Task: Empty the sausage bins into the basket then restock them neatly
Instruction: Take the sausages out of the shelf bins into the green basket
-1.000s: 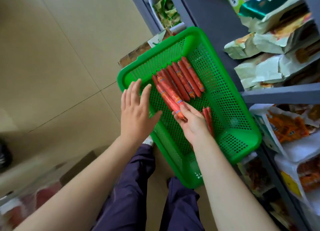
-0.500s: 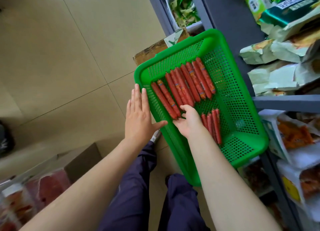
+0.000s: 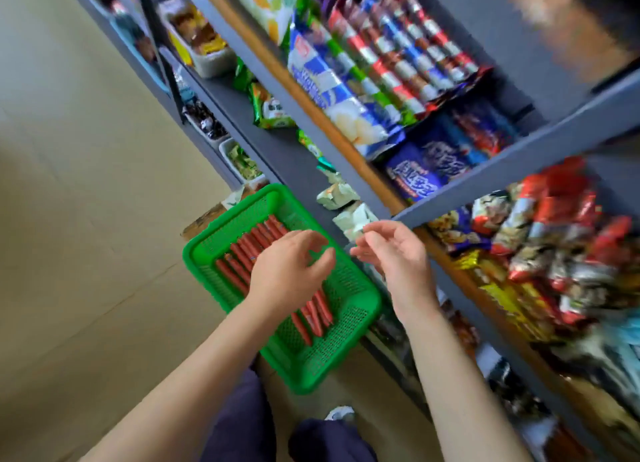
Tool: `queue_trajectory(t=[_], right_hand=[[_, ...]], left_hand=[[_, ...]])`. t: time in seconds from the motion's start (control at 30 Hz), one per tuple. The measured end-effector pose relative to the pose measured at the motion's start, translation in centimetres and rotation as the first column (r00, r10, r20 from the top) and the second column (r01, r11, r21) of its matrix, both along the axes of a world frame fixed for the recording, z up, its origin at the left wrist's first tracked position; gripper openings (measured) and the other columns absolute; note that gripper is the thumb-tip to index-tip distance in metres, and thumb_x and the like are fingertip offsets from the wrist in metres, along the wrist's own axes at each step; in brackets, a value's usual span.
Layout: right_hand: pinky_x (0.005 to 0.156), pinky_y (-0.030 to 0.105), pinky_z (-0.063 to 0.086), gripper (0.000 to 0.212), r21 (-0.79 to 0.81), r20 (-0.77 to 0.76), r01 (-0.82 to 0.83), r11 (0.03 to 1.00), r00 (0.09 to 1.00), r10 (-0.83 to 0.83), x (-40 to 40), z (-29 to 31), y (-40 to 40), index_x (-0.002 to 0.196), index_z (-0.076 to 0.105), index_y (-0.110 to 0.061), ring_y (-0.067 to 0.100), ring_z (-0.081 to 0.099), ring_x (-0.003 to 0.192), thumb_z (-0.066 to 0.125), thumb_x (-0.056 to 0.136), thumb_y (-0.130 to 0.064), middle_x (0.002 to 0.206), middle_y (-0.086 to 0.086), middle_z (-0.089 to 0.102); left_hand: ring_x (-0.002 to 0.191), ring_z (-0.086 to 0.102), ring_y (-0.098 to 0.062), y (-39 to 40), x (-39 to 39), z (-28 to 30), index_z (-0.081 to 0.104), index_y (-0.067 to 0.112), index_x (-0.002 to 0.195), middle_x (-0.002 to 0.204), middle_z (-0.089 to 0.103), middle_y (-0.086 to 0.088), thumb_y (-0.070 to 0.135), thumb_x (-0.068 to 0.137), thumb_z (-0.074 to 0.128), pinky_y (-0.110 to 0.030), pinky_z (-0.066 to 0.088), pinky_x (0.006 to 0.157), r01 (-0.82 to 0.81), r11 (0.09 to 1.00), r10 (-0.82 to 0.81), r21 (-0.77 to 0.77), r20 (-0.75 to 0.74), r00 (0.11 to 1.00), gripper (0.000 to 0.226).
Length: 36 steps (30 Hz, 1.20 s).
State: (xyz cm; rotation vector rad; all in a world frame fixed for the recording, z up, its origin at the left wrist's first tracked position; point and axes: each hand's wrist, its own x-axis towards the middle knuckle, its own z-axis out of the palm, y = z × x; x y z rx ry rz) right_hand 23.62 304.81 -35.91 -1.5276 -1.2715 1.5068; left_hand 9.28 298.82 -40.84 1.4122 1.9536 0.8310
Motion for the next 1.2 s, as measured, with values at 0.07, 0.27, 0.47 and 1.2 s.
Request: queue_trajectory(t=[0.07, 0.27, 0.47, 1.2], right_hand=[[0.069, 0.023, 0.055, 0.013, 0.183, 0.133, -0.006, 0.983, 0.991, -0.019, 3.5, 6.7, -0.1, 0.096, 0.063, -0.012, 0.013, 0.068, 0.068, 0.057, 0.094, -0.001, 0.081, 0.002, 0.068], [0.069, 0.015, 0.047, 0.02, 0.669, 0.275, 0.104, 0.736, 0.885, -0.375, 14.8, 22.9, -2.8, 0.096, 0.063, -0.027, 0.006, 0.062, 0.076, 0.06, 0.092, -0.007, 0.088, -0.005, 0.066], [0.076, 0.01, 0.042, 0.016, 0.883, 0.319, 0.069, 0.465, 0.638, -0.7, 27.5, 29.9, -4.6, 0.097, 0.066, -0.016, 0.007, 0.056, 0.077, 0.061, 0.087, -0.005, 0.088, -0.01, 0.058], [0.084, 0.033, 0.049, 0.067, -0.075, 0.958, -0.29, 0.954, 0.245, 0.149, 36.5, 29.5, 7.5, 0.133, 0.054, -0.015, 0.023, 0.059, 0.105, 0.076, 0.078, -0.047, 0.13, 0.004, 0.054]], left_hand=[[0.08, 0.064, -0.012, 2.2, 2.5, 6.3, 0.07, 0.026, 0.097, 0.091, 0.066, 0.011, 0.047, 0.087, 0.053, -0.033, 0.052, 0.075, 0.09, 0.988, -0.095, 0.126, 0.04, 0.995, 0.029], [0.083, 0.064, -0.013, 6.1, 12.6, 22.6, 0.071, 0.027, 0.099, 0.092, 0.065, 0.011, 0.05, 0.078, 0.047, -0.034, 0.053, 0.073, 0.319, 0.795, -0.361, 0.515, -0.021, 0.932, 0.04], [0.111, 0.053, -0.021, 5.6, 25.4, 28.6, 0.064, 0.01, 0.121, 0.121, 0.061, -0.009, 0.036, 0.081, 0.063, -0.034, 0.043, 0.092, 0.529, 0.42, -0.475, 0.738, -0.318, 0.821, 0.047], [0.149, 0.026, -0.018, 6.9, 30.9, 24.9, 0.033, 0.013, 0.152, 0.161, 0.028, 0.0, 0.046, 0.093, 0.052, -0.039, 0.031, 0.115, 0.573, 0.555, -0.38, 0.602, -0.429, 0.819, 0.071]])
